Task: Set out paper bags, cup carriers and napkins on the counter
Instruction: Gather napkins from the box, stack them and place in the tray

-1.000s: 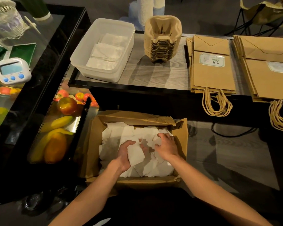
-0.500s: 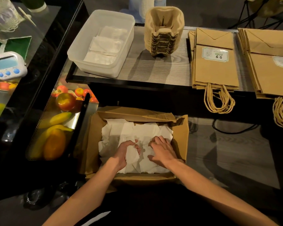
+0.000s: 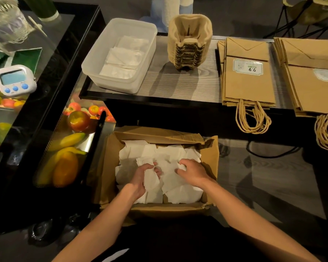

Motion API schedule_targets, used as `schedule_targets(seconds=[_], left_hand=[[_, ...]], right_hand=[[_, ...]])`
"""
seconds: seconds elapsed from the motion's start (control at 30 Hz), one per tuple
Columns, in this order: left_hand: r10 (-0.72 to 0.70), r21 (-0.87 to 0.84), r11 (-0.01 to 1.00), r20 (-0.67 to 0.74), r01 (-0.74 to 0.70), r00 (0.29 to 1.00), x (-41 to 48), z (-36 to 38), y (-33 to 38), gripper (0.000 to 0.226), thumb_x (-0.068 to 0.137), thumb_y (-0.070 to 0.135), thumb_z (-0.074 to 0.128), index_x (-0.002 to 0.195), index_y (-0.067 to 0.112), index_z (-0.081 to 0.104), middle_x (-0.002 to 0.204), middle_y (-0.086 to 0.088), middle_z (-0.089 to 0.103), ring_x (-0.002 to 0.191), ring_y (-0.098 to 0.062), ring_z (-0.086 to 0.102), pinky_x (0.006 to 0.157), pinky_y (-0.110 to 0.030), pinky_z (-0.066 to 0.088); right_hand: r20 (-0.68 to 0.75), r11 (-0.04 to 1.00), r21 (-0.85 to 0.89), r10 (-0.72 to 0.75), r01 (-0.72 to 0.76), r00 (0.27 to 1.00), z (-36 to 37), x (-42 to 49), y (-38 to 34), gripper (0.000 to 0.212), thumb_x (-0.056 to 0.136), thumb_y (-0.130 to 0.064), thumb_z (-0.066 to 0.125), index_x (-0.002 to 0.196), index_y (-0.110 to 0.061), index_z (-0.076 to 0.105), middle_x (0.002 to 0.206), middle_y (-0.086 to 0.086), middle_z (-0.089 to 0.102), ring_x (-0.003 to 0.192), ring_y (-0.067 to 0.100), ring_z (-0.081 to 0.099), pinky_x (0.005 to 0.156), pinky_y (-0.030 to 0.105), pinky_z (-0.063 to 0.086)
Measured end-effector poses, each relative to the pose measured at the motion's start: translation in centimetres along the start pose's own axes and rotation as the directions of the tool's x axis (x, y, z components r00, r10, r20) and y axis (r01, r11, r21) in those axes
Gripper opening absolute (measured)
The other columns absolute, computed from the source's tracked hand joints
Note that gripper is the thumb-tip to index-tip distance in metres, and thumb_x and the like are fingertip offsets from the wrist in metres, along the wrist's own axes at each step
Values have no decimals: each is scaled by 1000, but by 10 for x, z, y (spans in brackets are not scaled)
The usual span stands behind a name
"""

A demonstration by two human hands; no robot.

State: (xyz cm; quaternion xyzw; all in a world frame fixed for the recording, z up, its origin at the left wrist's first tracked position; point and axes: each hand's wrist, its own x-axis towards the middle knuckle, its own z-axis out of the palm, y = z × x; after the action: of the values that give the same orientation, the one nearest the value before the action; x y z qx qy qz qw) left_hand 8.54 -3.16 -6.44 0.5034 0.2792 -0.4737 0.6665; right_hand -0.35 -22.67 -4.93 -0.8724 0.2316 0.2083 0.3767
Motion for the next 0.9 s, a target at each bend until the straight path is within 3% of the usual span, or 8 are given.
schedule_targets(seconds=[0.23, 0.37, 0.47, 0.53, 0.67, 0.73, 0.8, 0.9], left_hand=[[20, 23, 1000, -62, -18, 998, -3, 5, 1, 23, 95, 16, 63, 115, 6, 68, 95, -14, 71, 98, -29, 71, 91, -37, 53], [14, -6, 1000, 42, -13, 999, -6, 10, 1, 28, 84, 26, 73, 104, 9, 65, 81, -9, 64, 74, -21, 64, 79, -31, 52], [36, 82, 996, 37, -39, 999, -5, 12, -1, 44, 92, 45, 67, 118, 10, 69, 106, -14, 75, 102, -31, 71, 101, -45, 52], [5, 60, 998, 54, -8, 999, -6, 13, -2, 58, 92, 60, 61, 130, 16, 66, 127, -17, 70, 123, -37, 64, 113, -54, 43], [-4, 115, 993, 90, -6, 996, -15, 19, -1, 55, 95, 57, 57, 131, 17, 66, 129, -16, 70, 124, -38, 63, 114, -57, 41], [14, 206, 978, 79, -30, 997, -15, 21, 0, 59, 81, 39, 80, 131, 13, 65, 123, -15, 72, 118, -38, 67, 108, -57, 47], [48, 275, 960, -3, -45, 999, -6, 15, -3, 99, 50, 38, 98, 136, 15, 58, 124, -12, 72, 115, -38, 67, 103, -57, 51], [60, 247, 968, -33, -50, 998, 29, -8, -14, 115, 31, 45, 102, 135, 21, 58, 126, -10, 71, 120, -37, 63, 108, -58, 45]], right_hand=[[-101, 845, 511, 238, -155, 966, -5, 2, 5, 32, 103, -34, 57, 131, -19, 57, 130, 0, 62, 116, 22, 60, 87, 33, 49], [173, 211, 947, 302, -242, 937, -1, 2, 6, 38, 95, -32, 69, 130, -20, 62, 125, 7, 71, 115, 24, 65, 94, 40, 51], [204, -45, 979, 188, -199, 961, -4, 0, -1, 33, 94, -24, 69, 127, -19, 65, 121, 6, 73, 117, 24, 66, 95, 40, 53], [205, 19, 977, 161, -211, 965, 0, 0, -1, 35, 94, -26, 70, 127, -21, 65, 123, 5, 73, 117, 25, 65, 100, 43, 51], [171, 503, 814, 269, -290, 948, 14, -1, -2, 53, 85, -49, 76, 132, -32, 60, 126, -2, 68, 115, 22, 64, 103, 51, 51], [134, 592, 764, 242, -256, 961, 15, -2, -3, 43, 88, -46, 74, 127, -33, 61, 122, -5, 69, 112, 19, 64, 102, 51, 52], [138, 661, 710, 208, -243, 968, 12, -3, -3, 45, 90, -45, 73, 130, -31, 58, 126, -8, 67, 116, 17, 62, 102, 46, 51], [160, 710, 667, 160, -226, 974, 4, -5, -2, 46, 94, -45, 69, 136, -28, 58, 131, -9, 64, 121, 14, 58, 89, 30, 48]])
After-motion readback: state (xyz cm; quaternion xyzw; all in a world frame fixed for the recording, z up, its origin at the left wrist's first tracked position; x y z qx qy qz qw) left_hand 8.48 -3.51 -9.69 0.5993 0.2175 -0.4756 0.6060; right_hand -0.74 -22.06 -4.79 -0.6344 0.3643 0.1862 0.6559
